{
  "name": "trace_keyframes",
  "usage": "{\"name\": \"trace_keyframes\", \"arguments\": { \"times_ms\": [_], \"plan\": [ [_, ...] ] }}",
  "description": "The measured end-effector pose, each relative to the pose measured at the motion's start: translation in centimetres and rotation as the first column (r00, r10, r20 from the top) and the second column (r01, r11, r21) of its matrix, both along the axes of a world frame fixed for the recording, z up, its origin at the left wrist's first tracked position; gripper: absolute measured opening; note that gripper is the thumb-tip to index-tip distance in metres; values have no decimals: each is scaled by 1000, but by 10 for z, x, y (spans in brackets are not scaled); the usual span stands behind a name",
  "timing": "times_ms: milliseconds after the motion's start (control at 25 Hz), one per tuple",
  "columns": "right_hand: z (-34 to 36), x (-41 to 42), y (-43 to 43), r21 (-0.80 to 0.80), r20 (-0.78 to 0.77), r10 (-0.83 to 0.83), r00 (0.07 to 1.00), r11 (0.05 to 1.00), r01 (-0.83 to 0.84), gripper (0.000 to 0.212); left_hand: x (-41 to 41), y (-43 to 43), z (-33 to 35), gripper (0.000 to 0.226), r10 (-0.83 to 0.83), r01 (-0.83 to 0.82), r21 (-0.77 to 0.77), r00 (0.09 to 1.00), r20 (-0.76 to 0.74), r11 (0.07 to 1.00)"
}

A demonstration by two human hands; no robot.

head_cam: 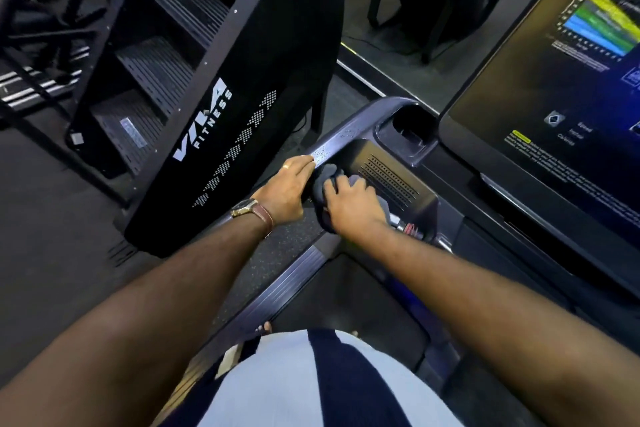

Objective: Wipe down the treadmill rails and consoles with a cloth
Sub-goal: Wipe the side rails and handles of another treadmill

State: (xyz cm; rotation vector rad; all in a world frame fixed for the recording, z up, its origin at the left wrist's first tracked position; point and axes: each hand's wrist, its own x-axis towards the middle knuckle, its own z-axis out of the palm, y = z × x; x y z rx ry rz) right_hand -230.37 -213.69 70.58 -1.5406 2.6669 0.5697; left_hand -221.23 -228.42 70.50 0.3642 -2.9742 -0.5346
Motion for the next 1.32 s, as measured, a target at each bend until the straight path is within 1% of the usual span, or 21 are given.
{"name": "trace_keyframes", "arguments": {
  "times_ms": [40,80,120,160,200,280,320,360,440,480,520,600,680,800,920,960,1040,1120,1160,1240,1320],
  "plan": [
    [1,6,20,34,-82,51,995,998,-49,52,0,0,0,73,-3,3,-13,1000,-1,1000],
    [1,3,30,43,-84,85,993,996,-81,57,-1,0,1,73,-6,6,-27,1000,-1,1000],
    [6,-5,28,29,-19,62,998,998,-62,59,-1,0,1,73,-6,6,-40,1000,0,999],
    [15,-19,15,-2,123,-11,992,1000,12,59,-2,0,0,73,-3,3,-50,1000,4,999],
    [25,-32,-2,-21,325,-121,938,991,135,59,-1,0,0,73,-2,2,-60,1000,8,998],
    [35,-51,-17,99,722,-303,622,935,340,52,-1,1,0,73,-2,4,-76,1000,23,997],
    [41,-54,-16,99,784,-308,539,920,380,50,-1,1,1,73,-3,6,-87,999,32,996],
    [45,-56,-9,84,787,-289,545,925,370,53,-2,1,1,74,-7,11,-96,999,40,995],
    [41,-53,25,28,620,-246,745,956,293,64,-3,1,-1,76,-15,21,-110,999,50,994],
    [33,-44,47,13,447,-238,862,966,260,66,-2,0,-2,77,-13,20,-112,998,56,994],
    [26,-32,62,-3,265,-254,930,965,264,66,-2,-1,-2,78,-10,17,-111,998,56,994],
    [11,-8,55,-72,36,-246,969,966,248,66,-3,0,-1,76,-9,13,-114,999,36,993],
    [-3,16,23,-102,-20,-199,980,975,196,62,-4,-1,0,72,-22,24,-104,1000,14,994],
    [-9,22,3,-91,-145,-4,989,996,-9,62,-3,-1,0,70,-24,24,-88,1000,5,996],
    [-9,-3,44,-116,-128,233,964,962,-248,64,-3,-1,0,68,-21,21,-83,1000,0,996],
    [-4,-9,53,-119,-85,207,975,969,-217,64,-2,-1,0,68,-18,17,-84,1000,-8,996],
    [5,-15,39,-148,38,27,999,989,-21,61,-1,0,1,69,-1,-1,-66,1000,-27,998],
    [10,-9,1,-127,168,-200,965,967,222,57,-1,-1,1,70,5,-6,-40,999,-35,999],
    [9,-2,-12,-103,170,-224,960,965,243,54,-1,-1,1,69,-1,-1,-38,999,-38,999],
    [5,8,-13,-110,68,-113,991,987,120,49,-2,-1,2,68,-15,13,-31,999,-42,999],
    [-1,5,22,-98,-18,96,995,990,-97,57,-3,-2,3,65,-33,32,-22,998,-53,999]
  ]
}}
